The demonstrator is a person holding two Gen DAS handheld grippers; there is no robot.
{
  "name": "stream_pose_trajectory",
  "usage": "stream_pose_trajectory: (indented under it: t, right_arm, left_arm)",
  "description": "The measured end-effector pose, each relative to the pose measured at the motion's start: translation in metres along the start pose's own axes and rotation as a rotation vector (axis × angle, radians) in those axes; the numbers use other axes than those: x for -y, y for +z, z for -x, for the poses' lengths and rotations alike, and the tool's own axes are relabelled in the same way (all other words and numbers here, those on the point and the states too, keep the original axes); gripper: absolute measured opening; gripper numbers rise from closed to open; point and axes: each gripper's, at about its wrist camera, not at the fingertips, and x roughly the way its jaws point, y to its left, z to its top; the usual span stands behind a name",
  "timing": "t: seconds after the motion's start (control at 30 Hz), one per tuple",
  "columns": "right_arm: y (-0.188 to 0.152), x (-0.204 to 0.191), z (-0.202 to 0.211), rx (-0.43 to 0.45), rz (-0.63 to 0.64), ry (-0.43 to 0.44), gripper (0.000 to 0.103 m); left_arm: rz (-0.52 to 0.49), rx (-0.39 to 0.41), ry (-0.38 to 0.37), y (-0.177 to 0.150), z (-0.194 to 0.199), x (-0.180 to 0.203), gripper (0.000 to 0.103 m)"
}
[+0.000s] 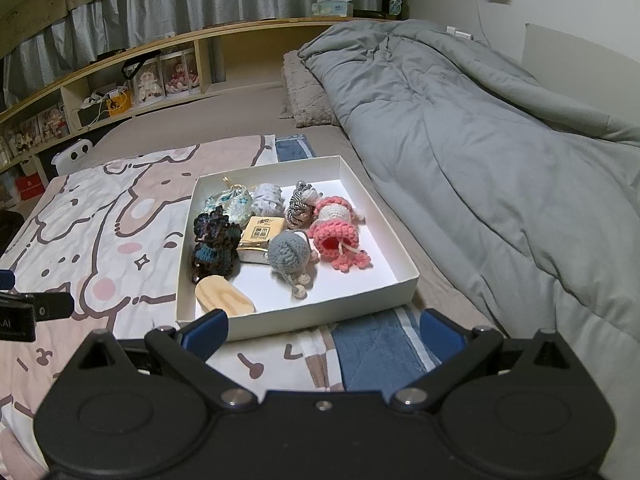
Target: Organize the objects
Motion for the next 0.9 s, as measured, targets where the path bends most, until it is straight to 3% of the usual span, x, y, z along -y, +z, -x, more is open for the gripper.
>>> stream_pose_trajectory:
  t: [0.9]
  right_arm:
    - [0.0004,0.0006,-0.0007,-0.001,-0.001,0.001,0.103]
  left_arm:
    - [0.017,-0.007,-0.003,0.0005,-0.0005,-0.0006,0.103]
